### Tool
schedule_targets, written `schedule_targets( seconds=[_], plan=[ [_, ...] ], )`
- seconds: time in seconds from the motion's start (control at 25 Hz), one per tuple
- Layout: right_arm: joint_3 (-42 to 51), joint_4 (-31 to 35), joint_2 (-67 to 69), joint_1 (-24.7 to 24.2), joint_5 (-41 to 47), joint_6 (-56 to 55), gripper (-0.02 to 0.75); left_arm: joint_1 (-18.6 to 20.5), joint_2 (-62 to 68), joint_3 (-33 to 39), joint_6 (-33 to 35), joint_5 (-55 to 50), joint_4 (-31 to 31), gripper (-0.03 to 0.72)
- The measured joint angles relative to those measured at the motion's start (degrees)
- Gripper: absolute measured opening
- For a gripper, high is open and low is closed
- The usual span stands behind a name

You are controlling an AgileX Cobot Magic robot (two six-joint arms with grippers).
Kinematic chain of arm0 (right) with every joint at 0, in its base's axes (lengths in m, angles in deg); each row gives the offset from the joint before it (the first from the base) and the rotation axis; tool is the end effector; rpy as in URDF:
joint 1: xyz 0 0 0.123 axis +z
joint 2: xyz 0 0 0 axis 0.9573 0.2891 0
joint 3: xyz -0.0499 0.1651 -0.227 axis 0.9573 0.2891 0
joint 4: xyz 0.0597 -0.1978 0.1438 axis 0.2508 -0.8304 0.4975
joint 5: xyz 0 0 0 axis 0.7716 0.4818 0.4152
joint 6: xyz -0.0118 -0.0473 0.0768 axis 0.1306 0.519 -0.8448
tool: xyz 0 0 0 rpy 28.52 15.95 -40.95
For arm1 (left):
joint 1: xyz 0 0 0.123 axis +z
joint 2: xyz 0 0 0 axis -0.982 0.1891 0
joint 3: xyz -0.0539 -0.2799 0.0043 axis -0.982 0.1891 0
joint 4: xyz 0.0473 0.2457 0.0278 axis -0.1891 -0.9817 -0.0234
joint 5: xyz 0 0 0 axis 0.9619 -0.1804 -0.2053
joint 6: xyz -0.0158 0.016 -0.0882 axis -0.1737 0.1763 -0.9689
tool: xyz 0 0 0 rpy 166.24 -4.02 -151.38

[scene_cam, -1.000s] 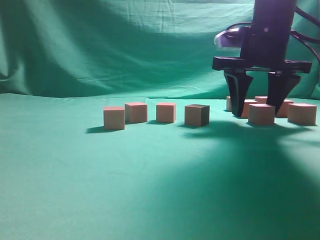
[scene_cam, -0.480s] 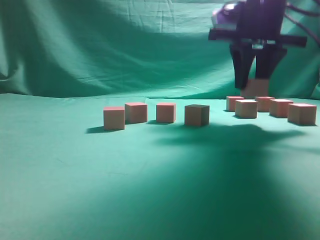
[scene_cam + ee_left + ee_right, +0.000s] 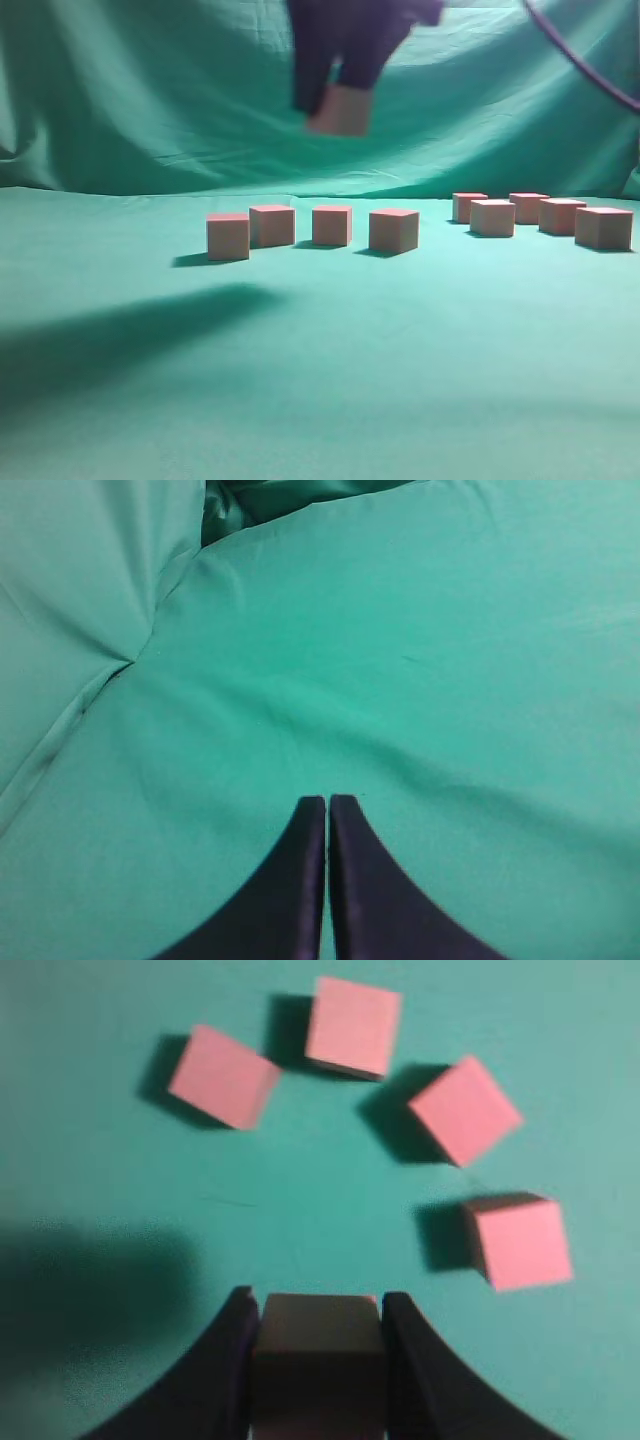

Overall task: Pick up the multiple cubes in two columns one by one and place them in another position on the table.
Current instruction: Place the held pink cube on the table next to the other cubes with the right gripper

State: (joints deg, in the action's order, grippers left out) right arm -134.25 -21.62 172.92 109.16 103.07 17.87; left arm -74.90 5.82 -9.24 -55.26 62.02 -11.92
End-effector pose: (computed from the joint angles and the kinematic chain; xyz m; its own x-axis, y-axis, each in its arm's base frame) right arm 0.3299 0.2520 0.2647 -0.7075 -0.6640 -0.2420 -0.6966 0.7129 0.0806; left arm 0.0509 0.0171 0.1758 -0.3072 0.2751 -0.9110 -0.1267 0.9370 0.3256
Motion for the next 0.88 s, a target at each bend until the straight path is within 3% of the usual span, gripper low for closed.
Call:
schedule_targets(
  seconds=[0.28, 0.88],
  plan=[
    [0.0, 0.1, 6.1, 6.9, -6.7, 2.1, 0.249, 0.0, 0.0, 0.0, 0.0, 0.0, 0.0, 0.000],
    [0.0, 0.1, 10.7, 7.2, -11.7, 2.3, 0.249, 0.0, 0.0, 0.0, 0.0, 0.0, 0.0, 0.000]
  ],
)
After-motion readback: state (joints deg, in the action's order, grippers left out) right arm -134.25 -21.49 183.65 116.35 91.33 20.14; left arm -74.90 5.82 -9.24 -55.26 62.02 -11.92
